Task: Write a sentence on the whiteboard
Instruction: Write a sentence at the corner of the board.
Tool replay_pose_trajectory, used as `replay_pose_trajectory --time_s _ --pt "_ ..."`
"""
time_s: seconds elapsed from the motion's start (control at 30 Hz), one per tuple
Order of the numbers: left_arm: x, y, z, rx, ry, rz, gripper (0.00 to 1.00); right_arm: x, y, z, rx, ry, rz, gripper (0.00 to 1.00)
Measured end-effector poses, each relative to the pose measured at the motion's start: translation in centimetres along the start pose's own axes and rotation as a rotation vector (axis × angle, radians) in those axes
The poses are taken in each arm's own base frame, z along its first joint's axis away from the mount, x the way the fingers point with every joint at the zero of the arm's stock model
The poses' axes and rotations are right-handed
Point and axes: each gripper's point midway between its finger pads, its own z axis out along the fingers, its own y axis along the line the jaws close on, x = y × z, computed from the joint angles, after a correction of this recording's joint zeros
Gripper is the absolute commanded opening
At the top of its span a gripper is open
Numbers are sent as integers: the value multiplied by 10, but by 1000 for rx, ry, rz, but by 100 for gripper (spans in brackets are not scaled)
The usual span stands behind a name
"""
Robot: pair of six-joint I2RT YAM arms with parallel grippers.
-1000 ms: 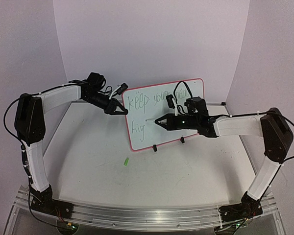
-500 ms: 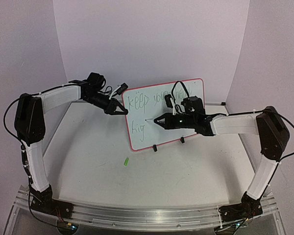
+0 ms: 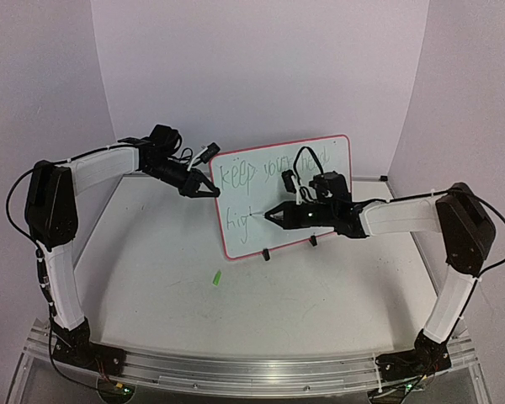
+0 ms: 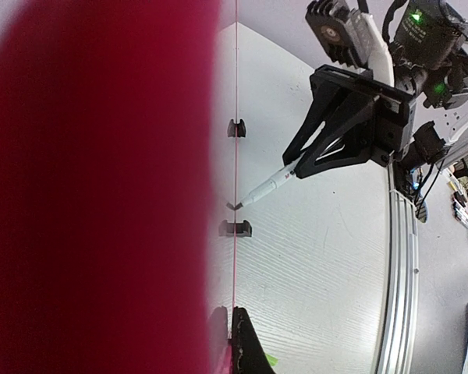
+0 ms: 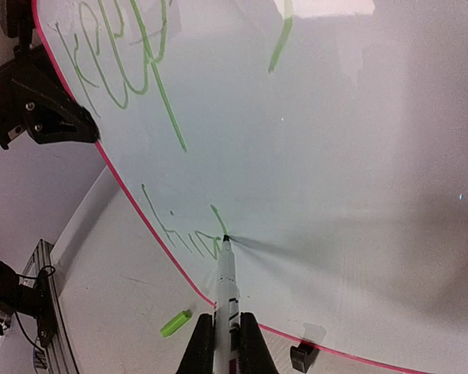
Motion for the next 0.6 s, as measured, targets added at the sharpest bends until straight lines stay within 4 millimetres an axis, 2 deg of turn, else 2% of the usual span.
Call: replay_pose_trajectory --time_s 0.23,0.6 --pt "0 0 0 0 0 0 0 25 -6 7 -9 62 30 0" --pt "0 0 0 -1 0 1 0 21 -5 6 -19 37 75 0"
